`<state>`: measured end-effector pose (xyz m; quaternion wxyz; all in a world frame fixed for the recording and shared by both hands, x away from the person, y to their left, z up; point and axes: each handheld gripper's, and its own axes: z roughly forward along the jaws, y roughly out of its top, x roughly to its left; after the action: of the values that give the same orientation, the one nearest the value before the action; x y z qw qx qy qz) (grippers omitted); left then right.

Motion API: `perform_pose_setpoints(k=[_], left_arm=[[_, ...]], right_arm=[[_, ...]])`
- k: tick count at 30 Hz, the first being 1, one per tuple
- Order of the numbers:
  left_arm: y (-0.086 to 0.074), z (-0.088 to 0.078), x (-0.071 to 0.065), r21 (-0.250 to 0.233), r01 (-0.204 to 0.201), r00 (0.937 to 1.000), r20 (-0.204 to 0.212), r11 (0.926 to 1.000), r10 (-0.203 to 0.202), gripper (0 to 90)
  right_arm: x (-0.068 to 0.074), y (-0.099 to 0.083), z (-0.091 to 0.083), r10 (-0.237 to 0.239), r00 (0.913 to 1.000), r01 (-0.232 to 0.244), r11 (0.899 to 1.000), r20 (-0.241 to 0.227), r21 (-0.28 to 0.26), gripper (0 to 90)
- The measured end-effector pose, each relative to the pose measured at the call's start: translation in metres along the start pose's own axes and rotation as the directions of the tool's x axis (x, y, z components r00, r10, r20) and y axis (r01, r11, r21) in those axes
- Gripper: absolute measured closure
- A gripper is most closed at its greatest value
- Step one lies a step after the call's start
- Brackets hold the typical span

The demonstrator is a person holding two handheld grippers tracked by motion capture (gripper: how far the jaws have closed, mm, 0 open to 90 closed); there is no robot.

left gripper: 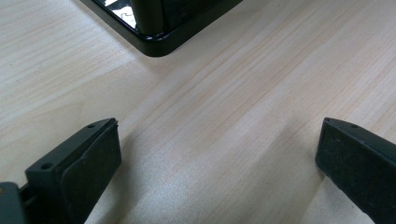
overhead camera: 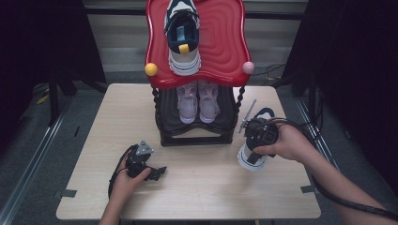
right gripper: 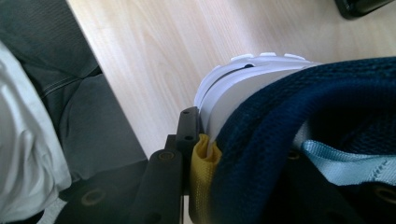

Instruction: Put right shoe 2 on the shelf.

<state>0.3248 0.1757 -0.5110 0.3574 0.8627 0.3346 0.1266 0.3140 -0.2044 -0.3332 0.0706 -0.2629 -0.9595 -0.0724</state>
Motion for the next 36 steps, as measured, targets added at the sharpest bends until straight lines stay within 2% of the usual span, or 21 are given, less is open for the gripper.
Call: perform_pose_setpoints(k=[8, 12, 16, 24, 30, 36], left_arm=[[0.0, 0.0, 0.0, 0.005, 0.0, 1.0, 0.002, 1.0, 0.0, 0.0], [0.0, 0.0, 0.0, 0.004, -0.001, 1.0, 0.002, 1.0, 0.001, 0.0], [0.0, 0.0, 0.0, 0.005, -0.001, 1.0, 0.003, 1.0, 0.001, 0.0], [0.0, -0.001, 0.0, 0.015, -0.004, 1.0, 0.002, 0.9999, 0.004, 0.0], [0.0, -0.001, 0.001, 0.013, -0.009, 1.0, 0.003, 0.9999, 0.009, 0.0], [0.0, -0.001, 0.0, 0.011, -0.008, 1.0, -0.002, 0.9999, 0.008, 0.0]], right_arm=[[0.001, 0.0, -0.043, -0.047, 0.9987, 0.046, 0.999, -0.018, -0.016, 73.8], [0.0, 0.001, -0.064, -0.066, 0.9978, 0.066, 0.998, -0.003, -0.014, 73.8], [0.001, 0.002, -0.088, -0.111, 0.9938, 0.111, 0.994, 0.011, -0.02, 73.8], [0.005, 0.007, -0.132, -0.149, 0.9874, 0.15, 0.989, 0.052, -0.011, 73.8], [0.008, 0.01, -0.167, -0.178, 0.9773, 0.18, 0.984, 0.115, -0.005, 73.8], [0.012, 0.02, -0.198, -0.217, 0.9616, 0.222, 0.975, 0.168, -0.011, 73.8]])
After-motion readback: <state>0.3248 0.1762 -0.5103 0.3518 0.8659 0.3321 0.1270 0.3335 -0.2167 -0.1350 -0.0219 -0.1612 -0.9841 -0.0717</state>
